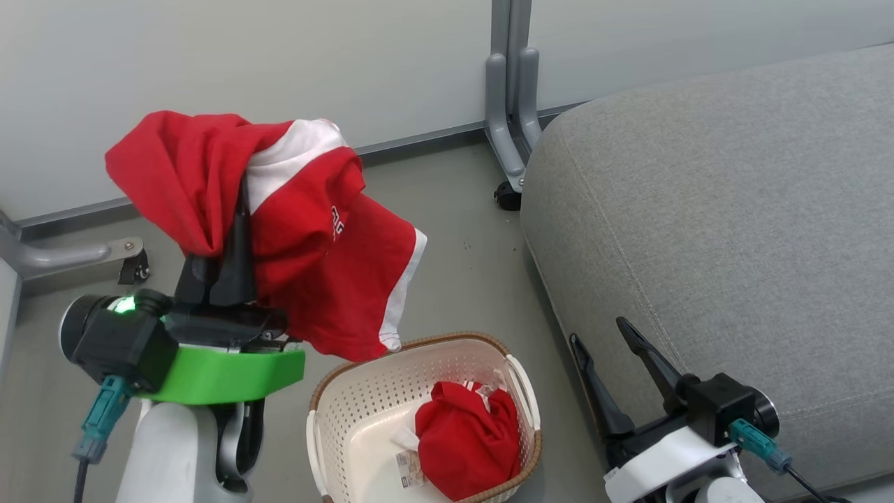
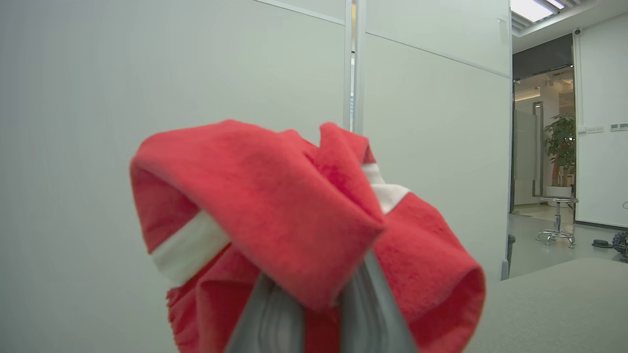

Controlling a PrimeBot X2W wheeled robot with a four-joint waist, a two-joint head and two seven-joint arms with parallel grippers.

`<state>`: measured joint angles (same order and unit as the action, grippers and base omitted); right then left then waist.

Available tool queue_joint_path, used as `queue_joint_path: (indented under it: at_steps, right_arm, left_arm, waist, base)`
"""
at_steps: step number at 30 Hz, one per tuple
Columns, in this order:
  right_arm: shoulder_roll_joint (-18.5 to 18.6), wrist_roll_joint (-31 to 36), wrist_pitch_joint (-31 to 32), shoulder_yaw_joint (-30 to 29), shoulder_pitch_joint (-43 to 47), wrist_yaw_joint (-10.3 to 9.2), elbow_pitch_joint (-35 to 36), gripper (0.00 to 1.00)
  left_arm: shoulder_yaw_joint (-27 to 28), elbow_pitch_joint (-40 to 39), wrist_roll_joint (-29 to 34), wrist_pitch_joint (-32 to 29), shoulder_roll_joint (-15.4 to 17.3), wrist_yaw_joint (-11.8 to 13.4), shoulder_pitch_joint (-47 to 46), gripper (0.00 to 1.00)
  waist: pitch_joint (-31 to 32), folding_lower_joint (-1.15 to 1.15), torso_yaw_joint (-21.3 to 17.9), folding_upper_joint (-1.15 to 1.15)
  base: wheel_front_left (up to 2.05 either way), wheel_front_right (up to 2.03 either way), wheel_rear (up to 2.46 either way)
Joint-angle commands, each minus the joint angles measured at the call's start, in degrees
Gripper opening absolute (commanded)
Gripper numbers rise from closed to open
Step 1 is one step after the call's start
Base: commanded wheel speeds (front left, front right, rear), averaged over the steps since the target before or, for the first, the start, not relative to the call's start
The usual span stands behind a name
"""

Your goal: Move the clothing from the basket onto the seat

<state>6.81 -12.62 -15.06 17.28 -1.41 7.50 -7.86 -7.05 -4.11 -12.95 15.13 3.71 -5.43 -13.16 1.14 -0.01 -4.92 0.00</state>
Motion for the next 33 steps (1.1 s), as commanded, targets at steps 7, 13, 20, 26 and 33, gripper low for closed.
queue_joint_path:
  at_steps: [7, 13, 20, 26, 33]
  right_arm:
    - [0.59, 0.25, -0.18, 0.61, 1.41, -0.02, 0.84, 1.00]
    - [0.68, -0.03, -0.18, 1.42, 1.76, -0.02, 1.23, 1.00]
    - [0.71, -0.26, -0.18, 1.96, 0.83, -0.02, 1.74, 1.00]
    - [0.82, -0.57, -0.18, 2.56, 0.30, -0.02, 1.85, 1.00]
    - [1.11, -2.09, -0.18, 4.95, -0.42, -0.02, 3.57, 1.00]
  left_arm:
    - [0.39, -2.61, -1.60, 0.03, -0.81, -1.60, 1.94, 0.00]
    - [-3.83, -2.48, -4.57, 0.03, -0.81, -1.78, 1.60, 0.00]
    - [-7.45, -2.90, -6.64, 0.03, -0.76, -1.75, -0.16, 0.00]
    - [-8.48, -3.26, -6.87, 0.03, -0.76, -1.80, -0.60, 0.00]
    - [-8.97, -2.92, -6.93, 0.03, -0.76, -1.96, -0.79, 0.00]
  waist:
    - [1.03, 0.01, -0.08, 0.00]
    - [1.22, 0.01, -0.11, 0.00]
    - [0.60, 0.01, -0.38, 0.00]
    - [0.34, 0.01, -0.81, 0.00]
    - [0.18, 0.01, -0.82, 0.00]
  base:
    - [0.00, 0.00, 0.00]
    - [0.00, 0.00, 0.00]
    - [0.00, 0.00, 0.00]
    - [0.00, 0.00, 0.00]
    - [0.00, 0.00, 0.00]
